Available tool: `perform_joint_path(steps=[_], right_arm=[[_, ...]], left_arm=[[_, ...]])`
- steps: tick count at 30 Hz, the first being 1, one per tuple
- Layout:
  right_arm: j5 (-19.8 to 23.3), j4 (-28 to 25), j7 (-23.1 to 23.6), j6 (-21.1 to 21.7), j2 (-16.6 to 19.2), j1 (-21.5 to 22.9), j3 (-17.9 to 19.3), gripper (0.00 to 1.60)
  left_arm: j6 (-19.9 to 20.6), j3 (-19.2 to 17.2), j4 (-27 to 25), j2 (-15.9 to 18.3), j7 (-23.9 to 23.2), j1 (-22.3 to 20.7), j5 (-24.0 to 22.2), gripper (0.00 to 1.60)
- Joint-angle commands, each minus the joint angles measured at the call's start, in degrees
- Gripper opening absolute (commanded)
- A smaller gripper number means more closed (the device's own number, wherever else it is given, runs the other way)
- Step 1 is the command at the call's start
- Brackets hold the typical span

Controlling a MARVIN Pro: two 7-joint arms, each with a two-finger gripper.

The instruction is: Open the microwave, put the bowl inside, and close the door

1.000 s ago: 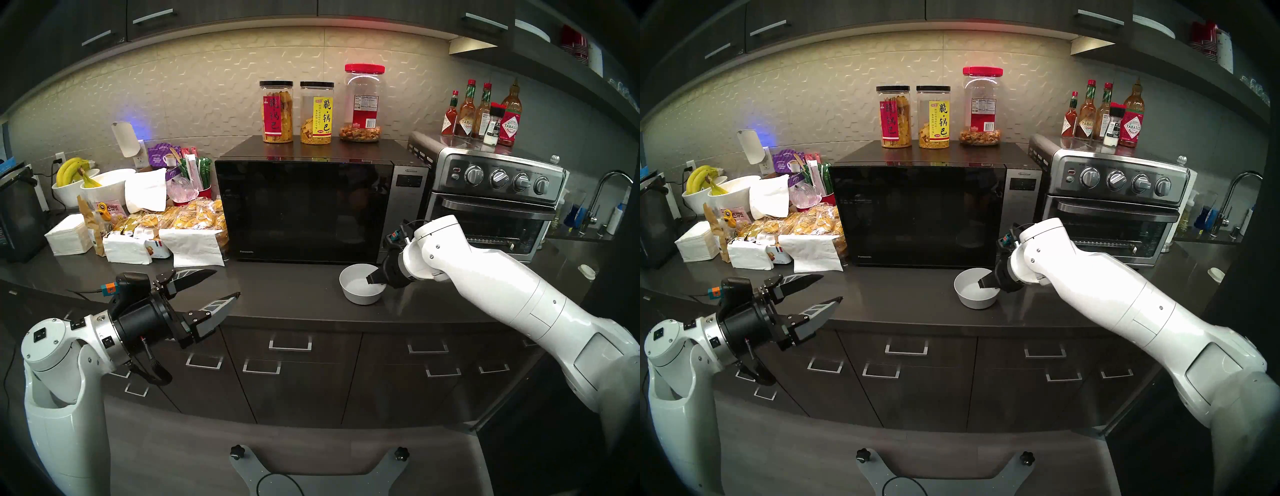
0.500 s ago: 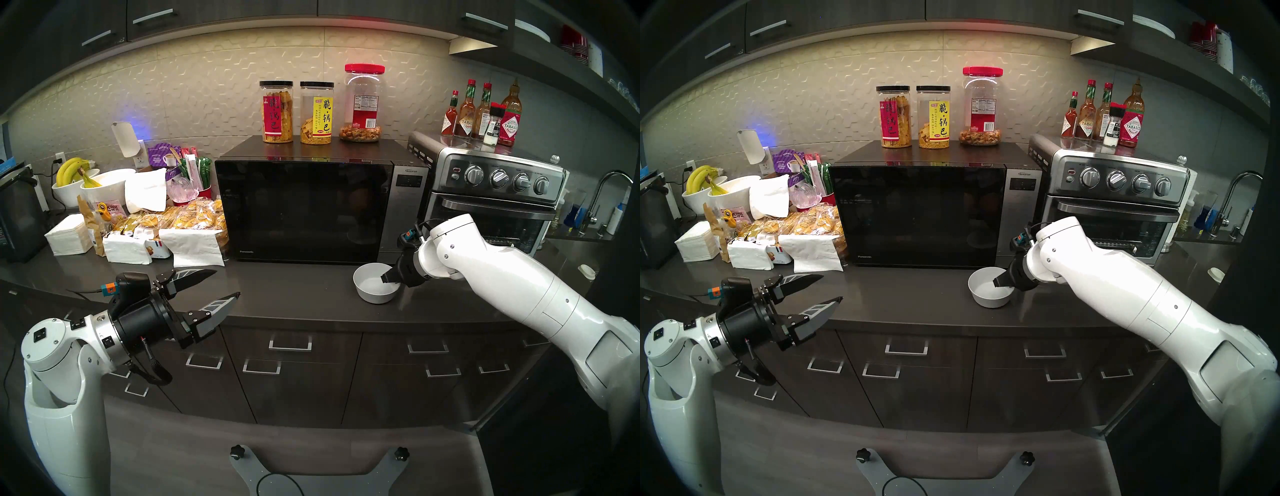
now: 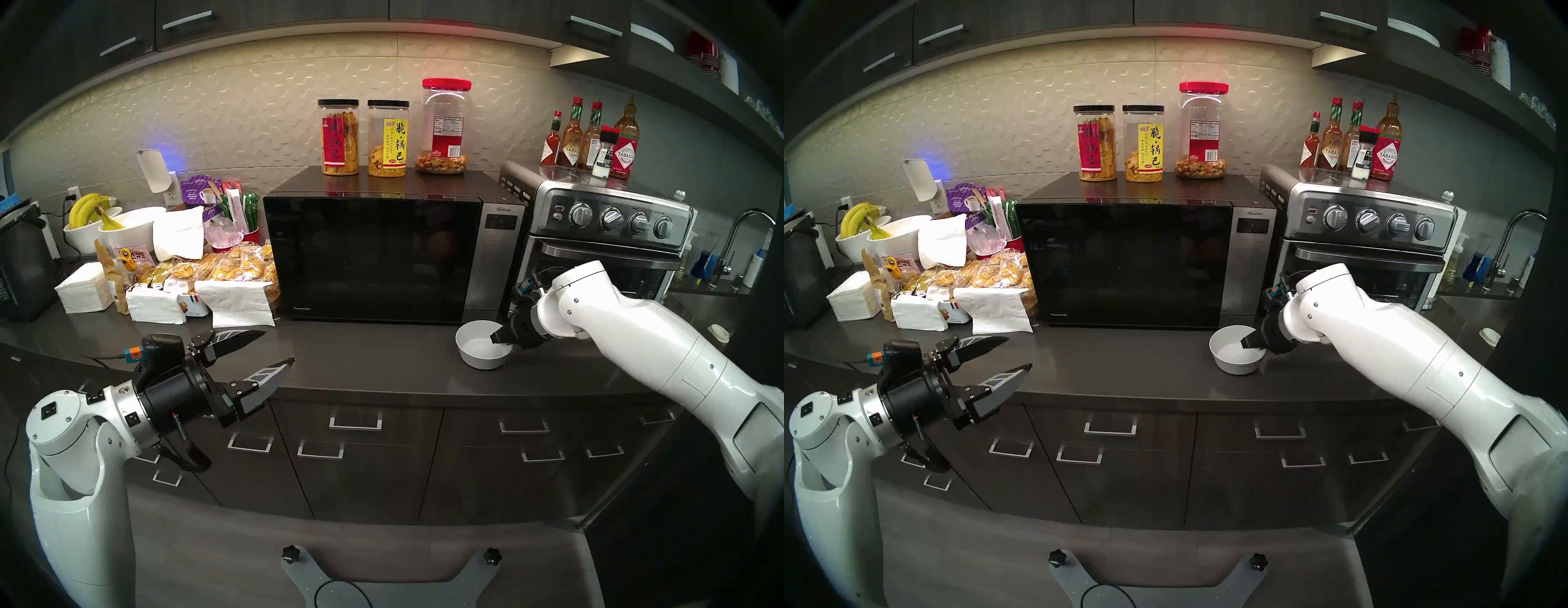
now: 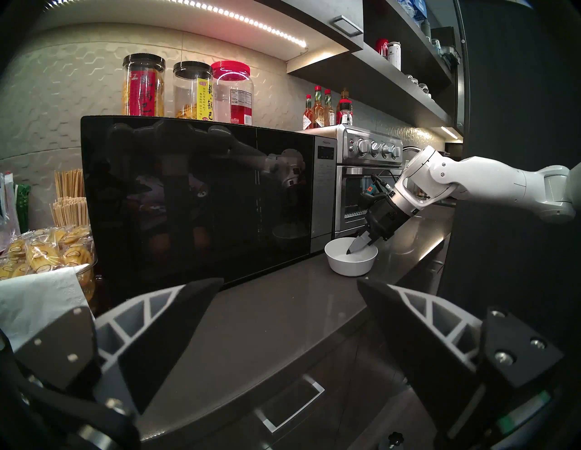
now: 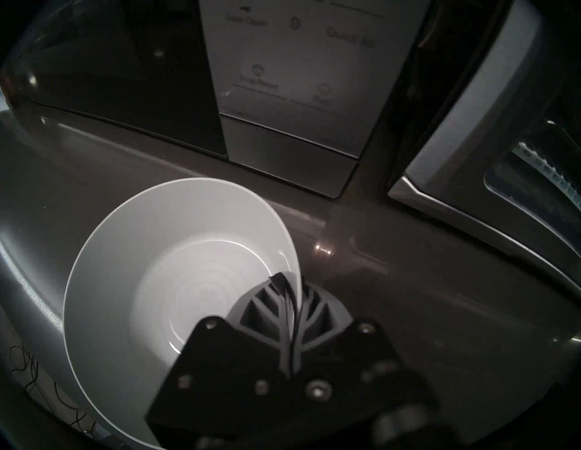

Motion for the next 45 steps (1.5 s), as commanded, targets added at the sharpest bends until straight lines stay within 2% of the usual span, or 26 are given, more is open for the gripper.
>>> perform_joint_path(steps=[1, 27, 35, 45], right_arm=[[-1.46, 0.9, 2.69, -1.07, 3.12, 1.31, 0.91, 0.0], [-7.44, 7.32, 11.74, -4.74, 6.94, 2.19, 0.79, 0.0], [-9.61, 6.64, 14.24, -5.48, 9.2, 1.22, -0.08, 0.0], [-9.71, 5.04, 16.65, -6.1, 12.23, 0.2, 0.32, 0.0]], left_arm=[[0.09, 0.08, -0.67, 0.09, -0.15, -0.12, -0.12, 1.6], [0.14, 0.05, -0.68, -0.01, -0.28, -0.18, 0.0, 1.6], [0.17, 0.04, -0.69, -0.04, -0.31, -0.2, 0.03, 1.6], [0.18, 0.02, -0.68, -0.08, -0.36, -0.22, 0.08, 1.6]])
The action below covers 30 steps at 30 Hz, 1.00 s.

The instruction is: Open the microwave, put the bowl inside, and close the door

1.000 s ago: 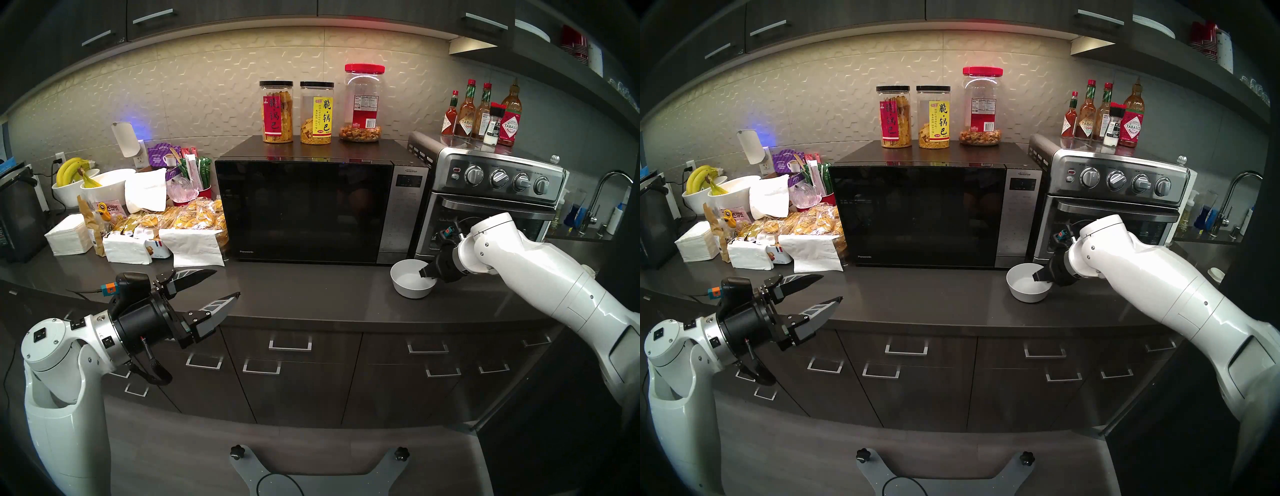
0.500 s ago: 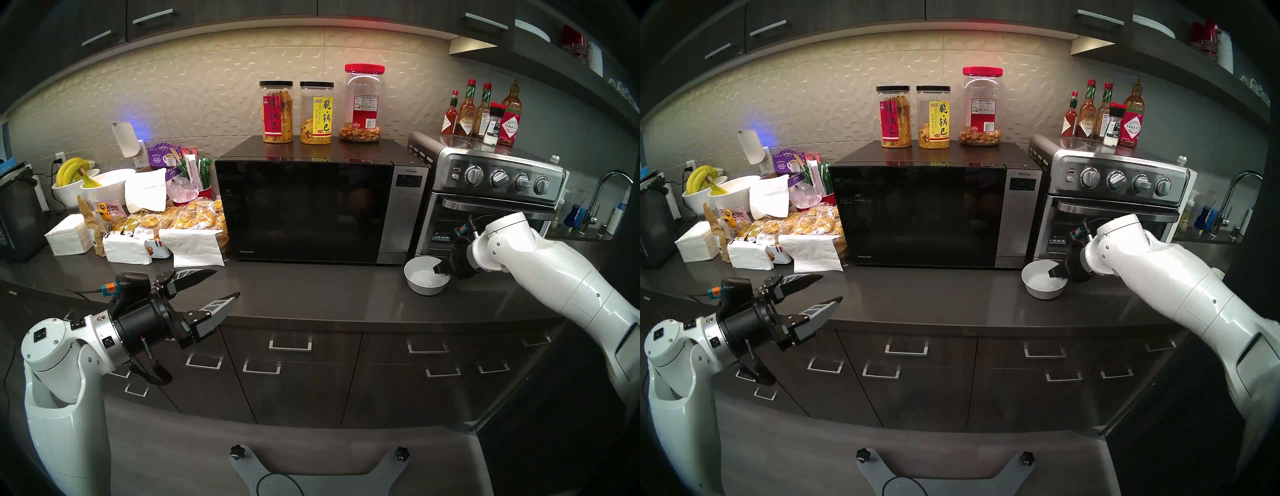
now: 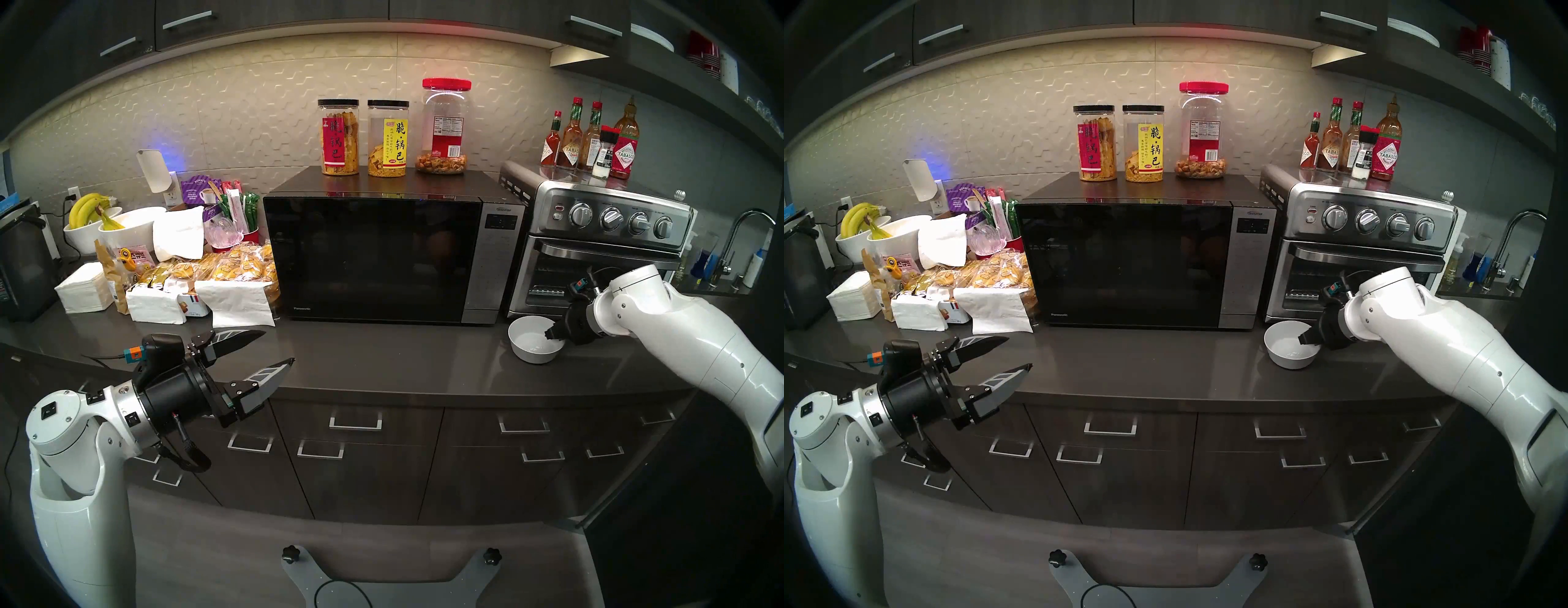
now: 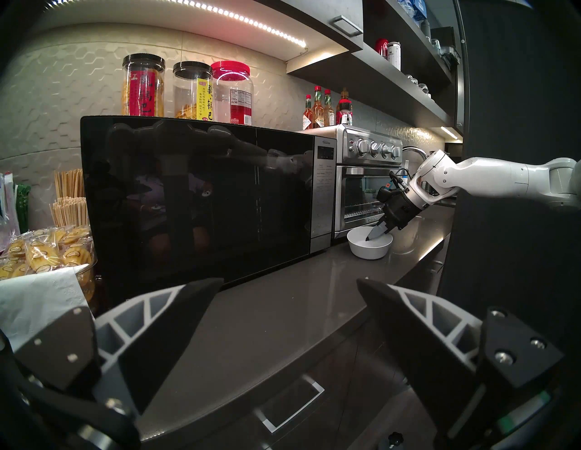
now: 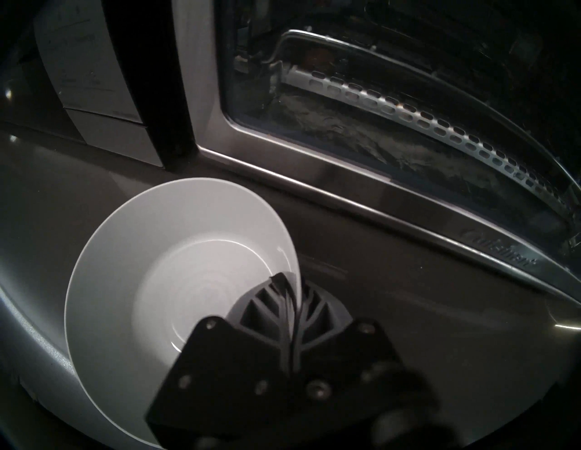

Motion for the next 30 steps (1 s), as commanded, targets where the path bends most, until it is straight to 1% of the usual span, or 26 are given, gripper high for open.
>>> perform_joint_path(steps=[1, 9, 10, 13, 17, 24, 27, 30], right_arm=[[-0.01, -0.97, 1.2, -0.67, 2.87, -0.06, 0.62, 0.0], [-0.13, -0.55, 1.31, -0.89, 2.85, -0.27, 0.77, 0.01], [-0.14, -0.31, 1.32, -0.94, 2.71, -0.29, 0.82, 0.29], [-0.02, -0.31, 1.27, -1.0, 2.71, -0.38, 0.94, 0.45], [0.21, -0.38, 1.12, -0.98, 2.75, -0.52, 1.12, 0.53], [0.55, -0.53, 0.67, -1.18, 2.88, -0.68, 1.24, 0.59], [0.77, -0.85, 0.52, -1.28, 3.17, -0.79, 1.29, 0.68], [0.96, -1.27, 0.3, -1.48, 3.49, -1.03, 1.25, 0.72]], left_arm=[[0.11, 0.08, -0.68, 0.08, -0.13, -0.1, -0.12, 1.6], [0.13, 0.07, -0.69, 0.05, -0.16, -0.12, -0.08, 1.6], [0.13, 0.07, -0.69, 0.04, -0.17, -0.13, -0.07, 1.6], [0.14, 0.06, -0.69, 0.03, -0.19, -0.13, -0.05, 1.6], [0.14, 0.06, -0.69, 0.01, -0.21, -0.15, -0.03, 1.6], [0.15, 0.05, -0.69, -0.01, -0.24, -0.16, 0.0, 1.6], [0.15, 0.05, -0.69, -0.03, -0.25, -0.17, 0.01, 1.6], [0.16, 0.04, -0.69, -0.04, -0.27, -0.18, 0.03, 1.6]])
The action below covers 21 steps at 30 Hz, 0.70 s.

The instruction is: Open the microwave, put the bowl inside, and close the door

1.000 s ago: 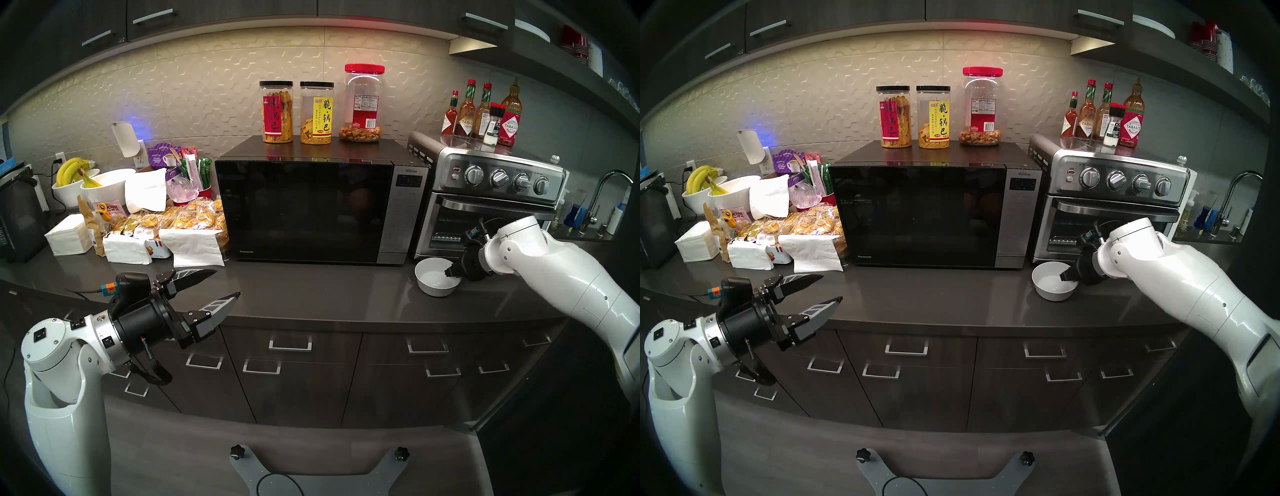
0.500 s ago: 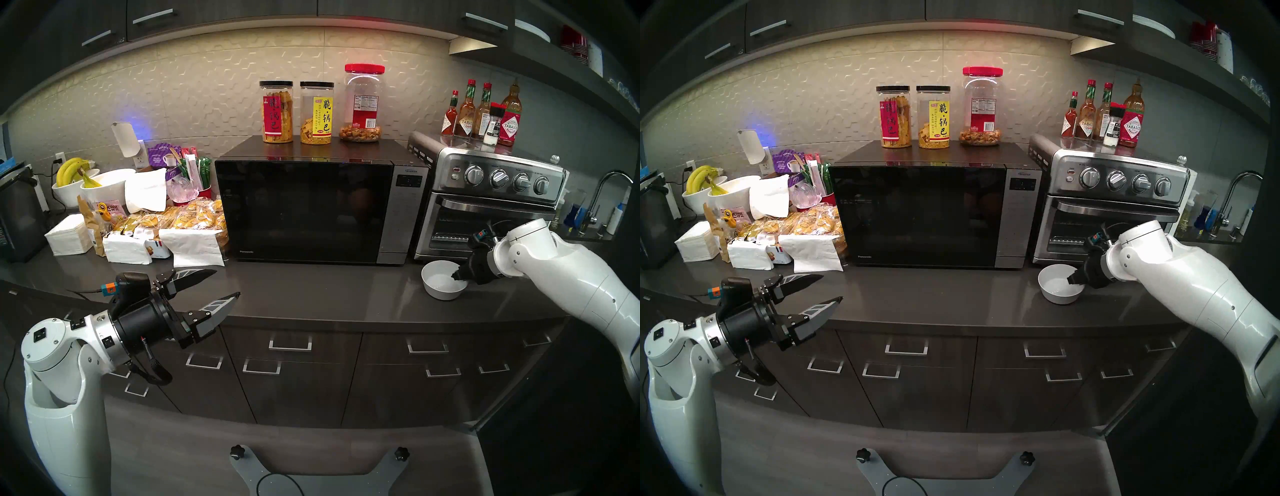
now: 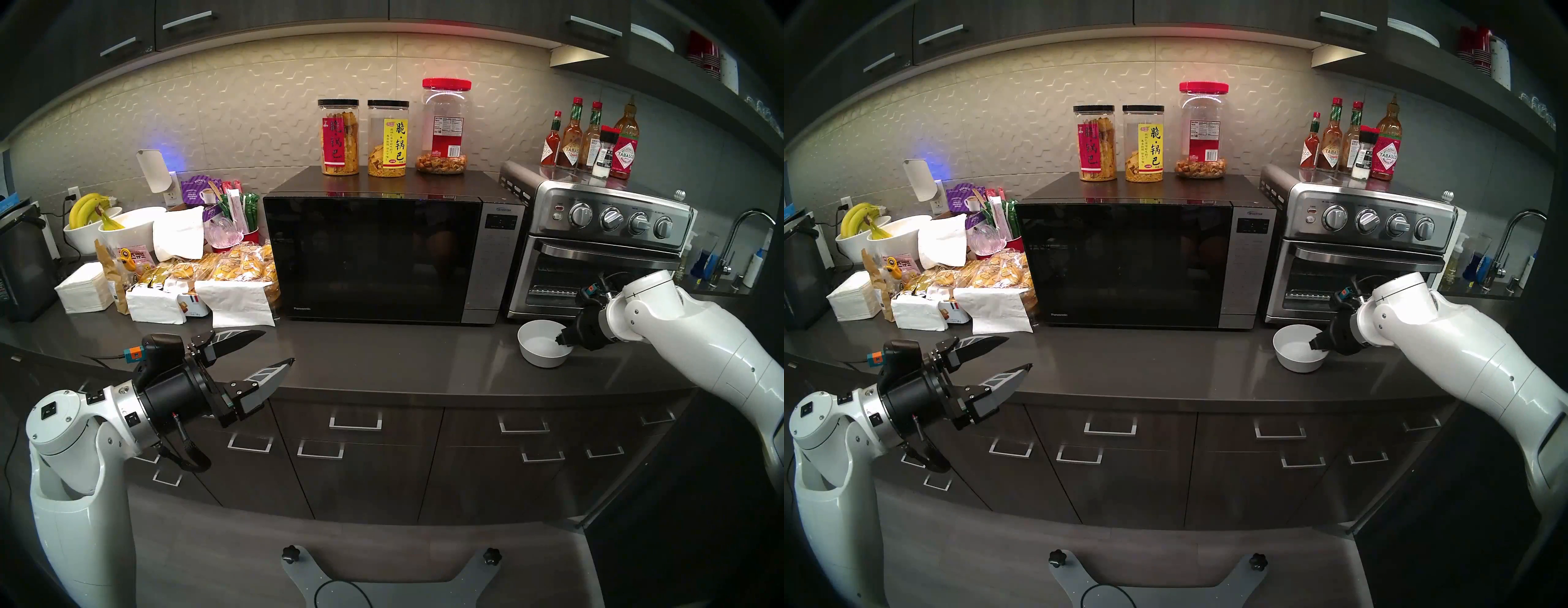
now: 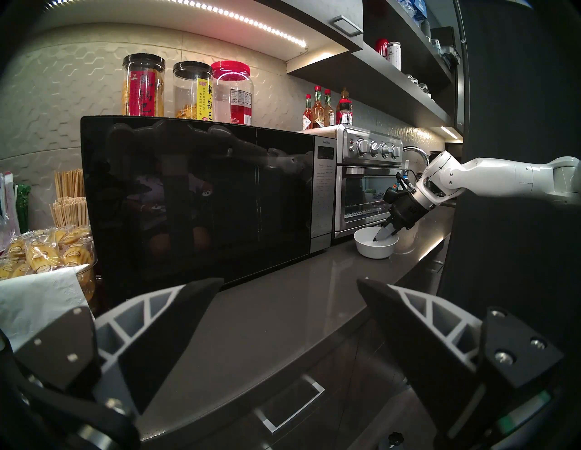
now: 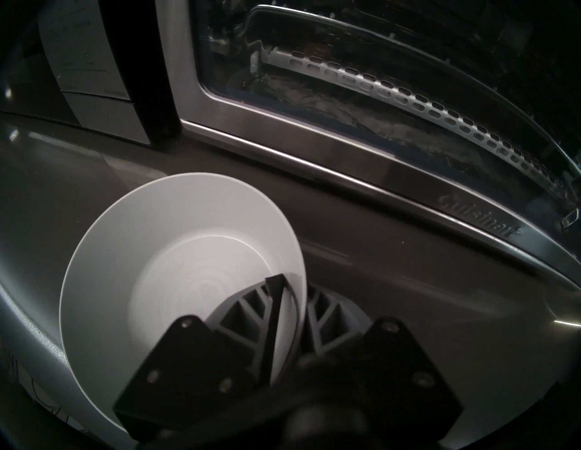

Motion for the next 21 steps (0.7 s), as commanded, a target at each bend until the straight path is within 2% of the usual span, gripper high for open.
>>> perform_joint_path(steps=[1, 21], right_arm=[[0.26, -0.82, -0.29, -0.59, 1.12, 0.38, 0.88, 0.72], [1.5, -1.78, -1.33, -1.6, 2.18, 0.11, 1.29, 0.81]], left_arm=[[0.12, 0.09, -0.69, 0.08, -0.14, -0.11, -0.14, 1.6], [0.14, 0.06, -0.68, -0.01, -0.24, -0.16, -0.04, 1.6]])
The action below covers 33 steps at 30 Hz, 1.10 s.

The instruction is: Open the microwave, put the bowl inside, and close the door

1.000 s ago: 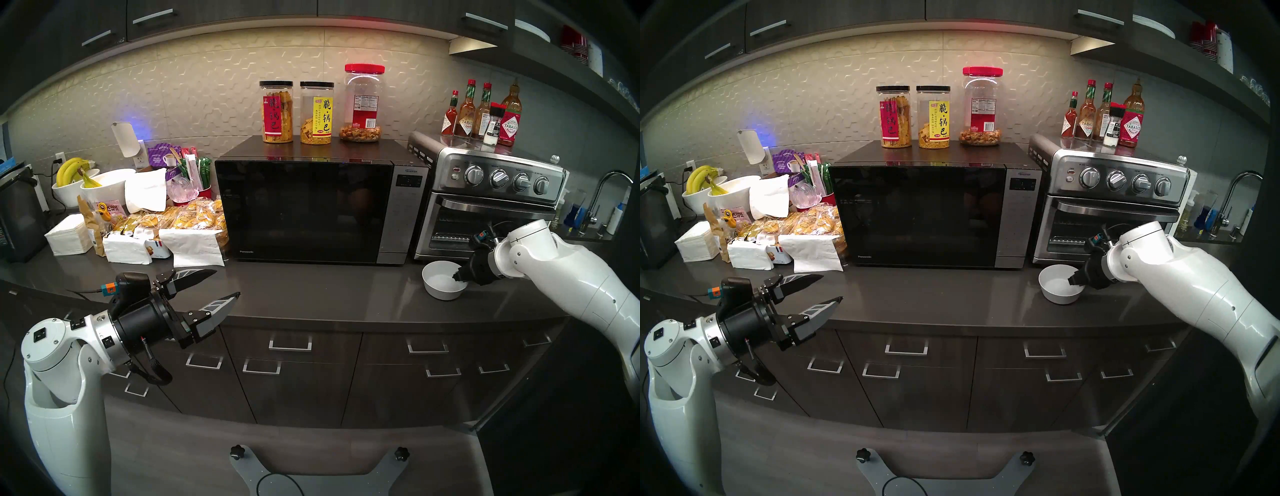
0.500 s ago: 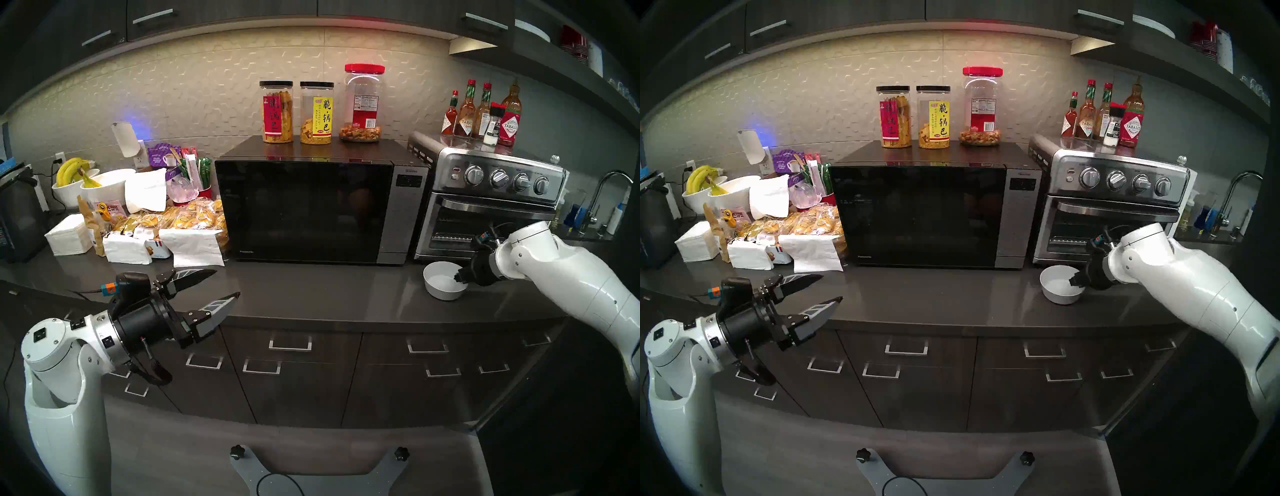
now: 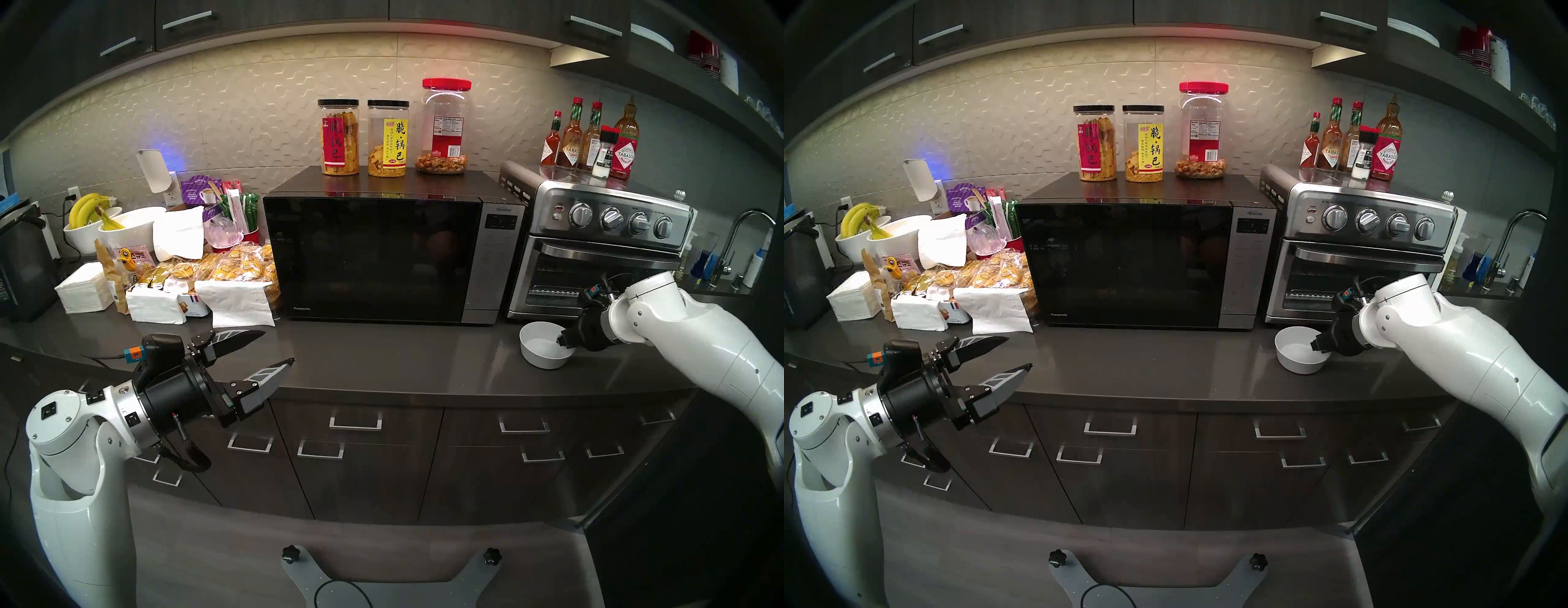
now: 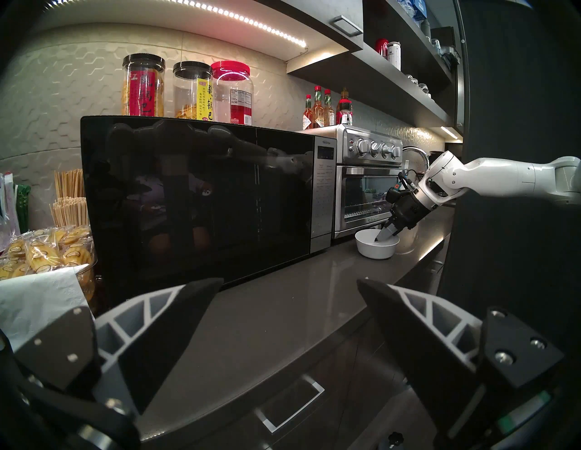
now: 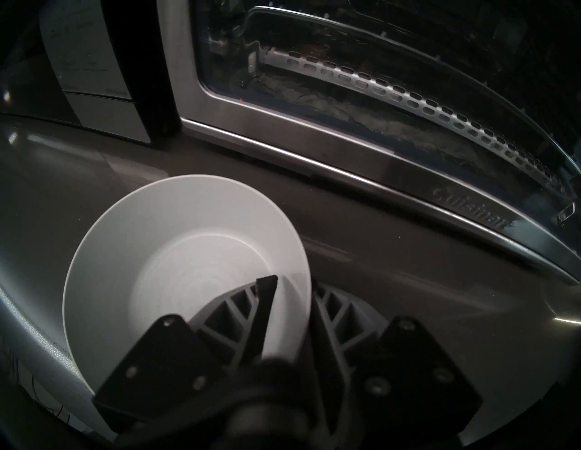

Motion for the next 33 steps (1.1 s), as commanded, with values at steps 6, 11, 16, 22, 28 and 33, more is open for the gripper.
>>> perform_joint_path(steps=[6, 11, 16, 22, 28, 33], right_arm=[[0.68, -1.46, -0.51, -1.17, 2.17, 0.83, 1.64, 1.33], [1.1, -1.74, -0.29, -1.54, 2.84, 1.03, 2.12, 1.34], [1.86, -2.99, -0.12, -1.42, 4.12, 1.3, 2.88, 1.32], [3.1, -4.81, 0.56, -1.33, 5.87, 1.37, 3.85, 1.32], [4.75, -7.49, 1.68, -1.54, 8.17, 0.77, 4.72, 1.32], [5.88, -9.25, 1.96, -1.82, 9.29, 0.26, 5.06, 1.31]], left_arm=[[0.11, 0.08, -0.68, 0.05, -0.17, -0.13, -0.1, 1.6], [0.11, 0.07, -0.67, 0.04, -0.19, -0.14, -0.08, 1.6], [0.11, 0.07, -0.66, 0.01, -0.22, -0.16, -0.06, 1.6], [0.11, 0.06, -0.66, -0.01, -0.24, -0.17, -0.03, 1.6], [0.12, 0.05, -0.66, -0.03, -0.27, -0.19, 0.0, 1.6], [0.14, 0.05, -0.67, -0.05, -0.29, -0.19, 0.01, 1.6]])
